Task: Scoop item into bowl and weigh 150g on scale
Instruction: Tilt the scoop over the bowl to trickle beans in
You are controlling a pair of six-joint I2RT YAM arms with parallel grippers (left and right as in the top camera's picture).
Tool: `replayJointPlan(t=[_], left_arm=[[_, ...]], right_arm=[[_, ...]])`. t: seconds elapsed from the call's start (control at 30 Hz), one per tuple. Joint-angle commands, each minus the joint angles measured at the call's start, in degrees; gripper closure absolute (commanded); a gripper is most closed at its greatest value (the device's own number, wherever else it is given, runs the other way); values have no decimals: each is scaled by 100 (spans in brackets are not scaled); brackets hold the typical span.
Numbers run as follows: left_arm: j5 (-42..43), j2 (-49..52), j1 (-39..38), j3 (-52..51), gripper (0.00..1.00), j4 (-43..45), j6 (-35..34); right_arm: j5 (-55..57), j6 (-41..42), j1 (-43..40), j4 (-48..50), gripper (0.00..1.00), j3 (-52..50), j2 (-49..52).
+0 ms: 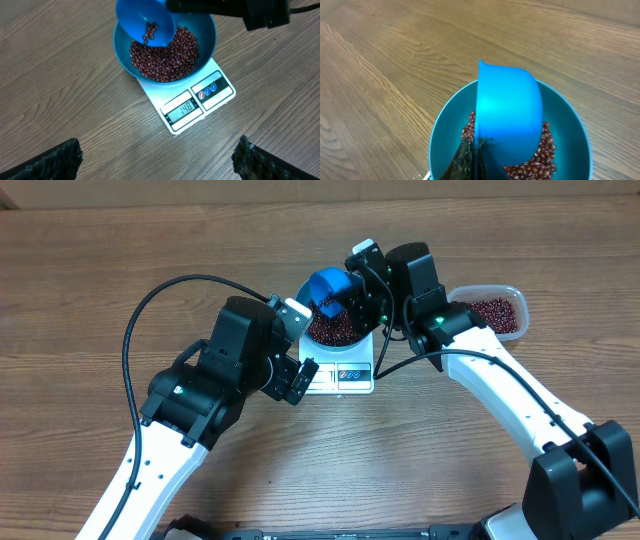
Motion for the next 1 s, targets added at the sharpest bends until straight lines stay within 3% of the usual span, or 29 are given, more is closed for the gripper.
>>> replayJointPlan(t=[0.0,0.5,0.97], left_arm=[[63,28,33,129,0,20,68],[63,28,33,129,0,20,68],[63,28,33,127,0,20,68]], right_arm=[[269,15,42,50,96,42,-332],[1071,-52,44,-205,96,42,-586],[1410,-1539,367,-691,96,42,-595]])
